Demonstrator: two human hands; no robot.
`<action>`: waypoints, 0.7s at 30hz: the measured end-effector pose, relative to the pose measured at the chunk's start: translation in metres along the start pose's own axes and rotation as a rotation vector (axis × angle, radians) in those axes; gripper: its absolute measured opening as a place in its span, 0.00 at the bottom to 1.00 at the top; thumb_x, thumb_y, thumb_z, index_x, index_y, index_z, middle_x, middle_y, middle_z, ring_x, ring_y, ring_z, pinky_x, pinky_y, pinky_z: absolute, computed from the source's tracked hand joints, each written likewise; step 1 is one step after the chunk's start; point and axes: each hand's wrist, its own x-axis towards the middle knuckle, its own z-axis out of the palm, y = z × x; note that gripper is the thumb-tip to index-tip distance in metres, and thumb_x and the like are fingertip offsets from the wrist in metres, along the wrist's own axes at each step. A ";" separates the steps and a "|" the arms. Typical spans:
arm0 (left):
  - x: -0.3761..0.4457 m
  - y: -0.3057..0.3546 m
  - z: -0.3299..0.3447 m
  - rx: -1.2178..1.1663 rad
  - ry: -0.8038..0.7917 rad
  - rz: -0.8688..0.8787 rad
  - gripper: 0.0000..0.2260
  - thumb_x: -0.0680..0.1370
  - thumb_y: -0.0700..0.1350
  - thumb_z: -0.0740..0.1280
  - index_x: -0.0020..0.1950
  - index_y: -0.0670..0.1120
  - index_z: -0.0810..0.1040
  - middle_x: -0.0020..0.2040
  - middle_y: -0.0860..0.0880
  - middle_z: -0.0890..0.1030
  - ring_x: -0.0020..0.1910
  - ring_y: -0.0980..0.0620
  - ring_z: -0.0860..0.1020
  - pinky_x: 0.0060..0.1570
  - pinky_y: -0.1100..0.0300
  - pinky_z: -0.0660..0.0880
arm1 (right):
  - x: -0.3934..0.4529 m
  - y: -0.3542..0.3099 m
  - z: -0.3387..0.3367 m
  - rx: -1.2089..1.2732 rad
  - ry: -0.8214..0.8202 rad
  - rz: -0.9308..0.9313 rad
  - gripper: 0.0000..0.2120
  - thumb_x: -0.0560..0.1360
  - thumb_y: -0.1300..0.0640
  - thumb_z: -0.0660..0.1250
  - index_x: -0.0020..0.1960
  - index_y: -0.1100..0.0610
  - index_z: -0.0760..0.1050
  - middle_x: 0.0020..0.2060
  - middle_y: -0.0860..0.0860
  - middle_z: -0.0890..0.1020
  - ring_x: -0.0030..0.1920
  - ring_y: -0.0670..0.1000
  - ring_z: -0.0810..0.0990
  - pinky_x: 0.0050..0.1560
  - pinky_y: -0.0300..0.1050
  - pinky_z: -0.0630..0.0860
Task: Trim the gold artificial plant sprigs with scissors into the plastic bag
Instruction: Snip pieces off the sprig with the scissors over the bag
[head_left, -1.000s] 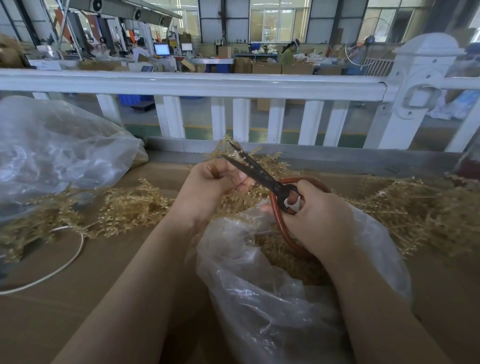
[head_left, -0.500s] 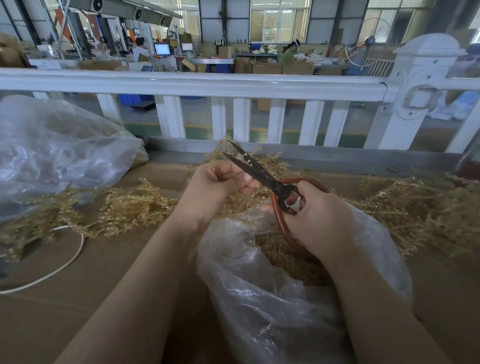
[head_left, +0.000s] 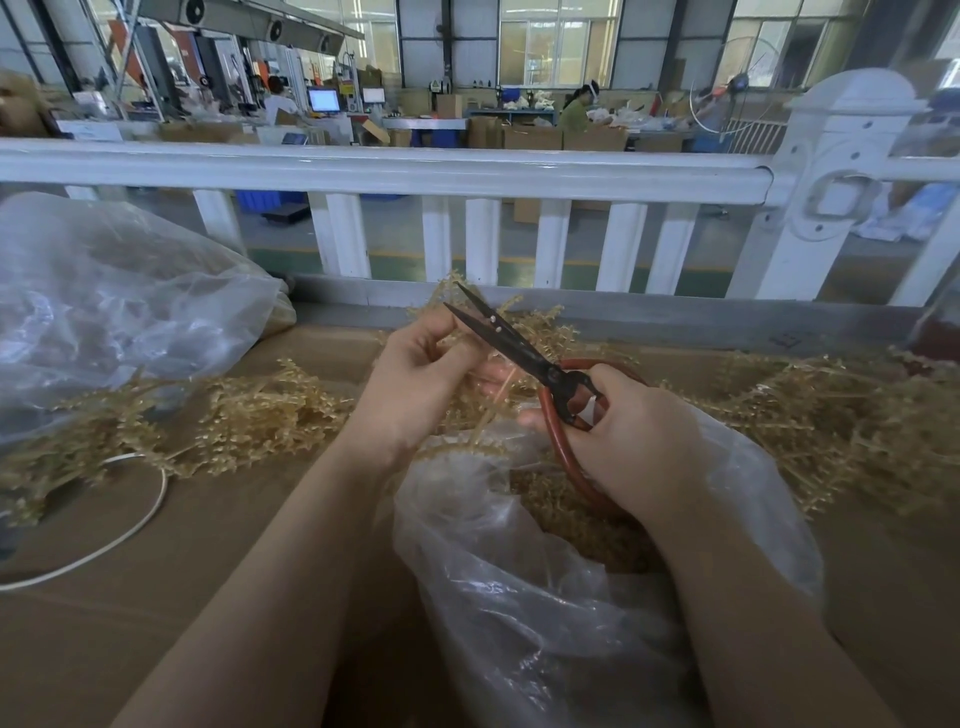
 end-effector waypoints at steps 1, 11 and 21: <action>0.000 -0.001 0.001 0.007 0.004 -0.002 0.06 0.81 0.39 0.66 0.55 0.43 0.81 0.49 0.47 0.86 0.41 0.50 0.85 0.40 0.60 0.80 | 0.000 0.000 0.000 0.008 0.001 0.003 0.24 0.71 0.27 0.65 0.44 0.49 0.75 0.29 0.44 0.77 0.32 0.43 0.75 0.35 0.44 0.78; -0.001 0.001 0.006 -0.023 -0.002 0.014 0.06 0.81 0.36 0.64 0.55 0.38 0.80 0.45 0.48 0.86 0.37 0.54 0.83 0.37 0.65 0.78 | -0.001 0.002 0.004 0.107 0.041 -0.022 0.31 0.64 0.20 0.58 0.39 0.48 0.73 0.28 0.42 0.77 0.30 0.41 0.75 0.32 0.40 0.74; -0.003 0.002 0.008 0.049 -0.038 0.015 0.08 0.81 0.37 0.65 0.57 0.34 0.78 0.48 0.37 0.84 0.40 0.53 0.83 0.42 0.62 0.79 | 0.000 0.001 0.006 0.148 0.010 0.002 0.24 0.67 0.26 0.67 0.43 0.47 0.75 0.31 0.41 0.78 0.32 0.41 0.76 0.33 0.38 0.75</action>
